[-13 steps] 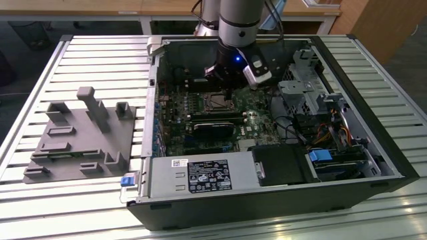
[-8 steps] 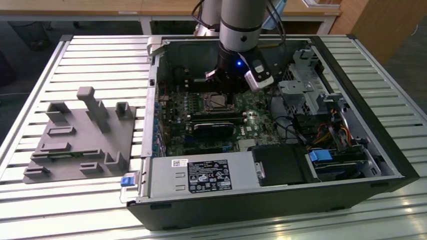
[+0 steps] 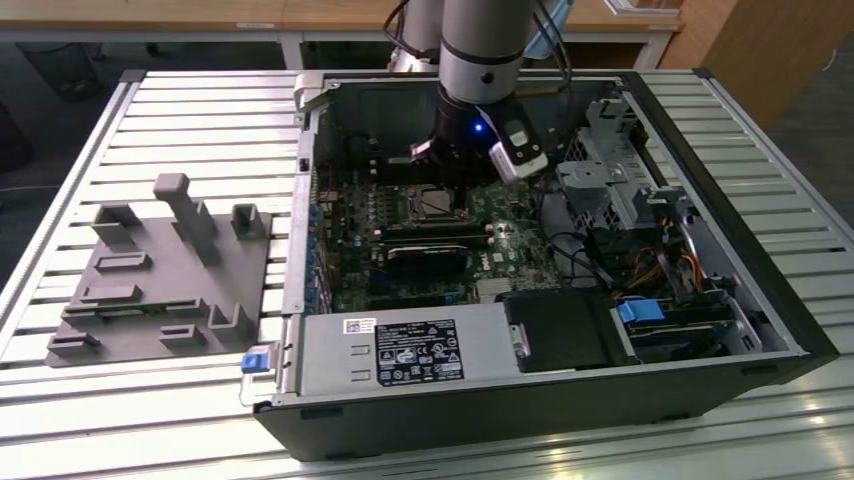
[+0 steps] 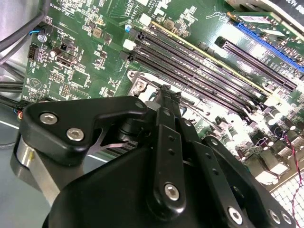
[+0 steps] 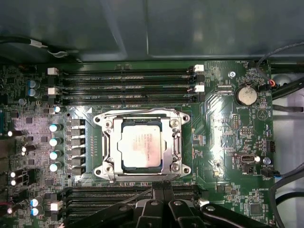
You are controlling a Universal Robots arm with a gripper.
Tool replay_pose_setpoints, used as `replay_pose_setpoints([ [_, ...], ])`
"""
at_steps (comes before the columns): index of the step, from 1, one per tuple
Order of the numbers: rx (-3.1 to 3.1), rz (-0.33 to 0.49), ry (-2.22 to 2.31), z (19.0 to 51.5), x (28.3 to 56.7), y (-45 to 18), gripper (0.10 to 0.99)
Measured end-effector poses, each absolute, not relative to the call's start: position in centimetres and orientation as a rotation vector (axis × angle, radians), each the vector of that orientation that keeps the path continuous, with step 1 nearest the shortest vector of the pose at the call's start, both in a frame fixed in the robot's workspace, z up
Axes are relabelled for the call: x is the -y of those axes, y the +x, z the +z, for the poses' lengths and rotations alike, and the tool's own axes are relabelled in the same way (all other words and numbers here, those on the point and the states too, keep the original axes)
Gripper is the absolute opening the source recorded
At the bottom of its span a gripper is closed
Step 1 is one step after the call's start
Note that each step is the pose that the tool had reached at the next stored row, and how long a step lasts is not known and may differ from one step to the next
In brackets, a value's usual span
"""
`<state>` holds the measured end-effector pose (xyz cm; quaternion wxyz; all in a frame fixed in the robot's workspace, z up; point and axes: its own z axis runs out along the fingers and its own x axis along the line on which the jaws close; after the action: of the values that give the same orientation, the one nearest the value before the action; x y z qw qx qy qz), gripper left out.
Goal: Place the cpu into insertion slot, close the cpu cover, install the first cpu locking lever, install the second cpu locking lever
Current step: 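Install the second cpu locking lever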
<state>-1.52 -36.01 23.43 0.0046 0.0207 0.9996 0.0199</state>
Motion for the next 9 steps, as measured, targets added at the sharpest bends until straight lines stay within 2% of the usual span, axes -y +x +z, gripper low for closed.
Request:
replay_pose_setpoints([
  [9,-3.131,0.065,0.065,23.43,36.33,-1.52,0.106],
])
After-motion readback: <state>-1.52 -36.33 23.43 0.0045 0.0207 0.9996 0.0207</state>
